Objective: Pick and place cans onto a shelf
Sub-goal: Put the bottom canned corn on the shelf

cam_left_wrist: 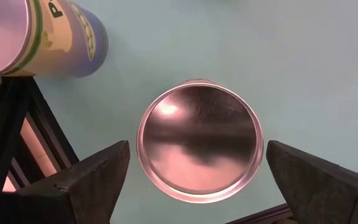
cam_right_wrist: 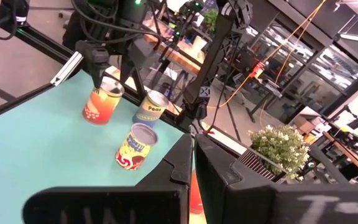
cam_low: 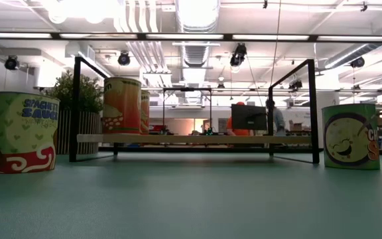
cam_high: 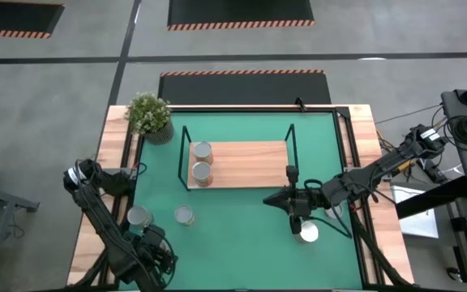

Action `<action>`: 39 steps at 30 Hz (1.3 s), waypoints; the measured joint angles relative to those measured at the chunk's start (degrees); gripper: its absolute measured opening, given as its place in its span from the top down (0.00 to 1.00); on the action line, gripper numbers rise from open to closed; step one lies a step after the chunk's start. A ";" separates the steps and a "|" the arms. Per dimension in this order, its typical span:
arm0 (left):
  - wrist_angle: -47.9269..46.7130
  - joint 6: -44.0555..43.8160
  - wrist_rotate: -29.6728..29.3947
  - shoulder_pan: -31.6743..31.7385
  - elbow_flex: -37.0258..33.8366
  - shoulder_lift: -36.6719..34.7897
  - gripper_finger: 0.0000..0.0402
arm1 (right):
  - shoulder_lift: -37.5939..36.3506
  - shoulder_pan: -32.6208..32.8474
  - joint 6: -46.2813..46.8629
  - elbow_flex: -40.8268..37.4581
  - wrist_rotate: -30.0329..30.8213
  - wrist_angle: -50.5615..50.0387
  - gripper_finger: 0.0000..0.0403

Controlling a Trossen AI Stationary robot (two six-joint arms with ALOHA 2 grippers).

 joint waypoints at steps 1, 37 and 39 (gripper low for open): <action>0.00 -0.24 -0.03 -0.09 -0.02 0.00 0.11 | 0.00 0.00 -0.12 0.00 0.00 -0.03 0.98; 5.85 -1.73 -2.99 -0.34 -4.66 0.09 0.26 | 0.00 0.00 0.01 0.00 0.00 -0.26 0.98; 5.86 -1.73 -2.98 -0.34 -4.66 0.09 0.25 | 0.00 0.00 0.01 0.00 0.00 -0.26 0.98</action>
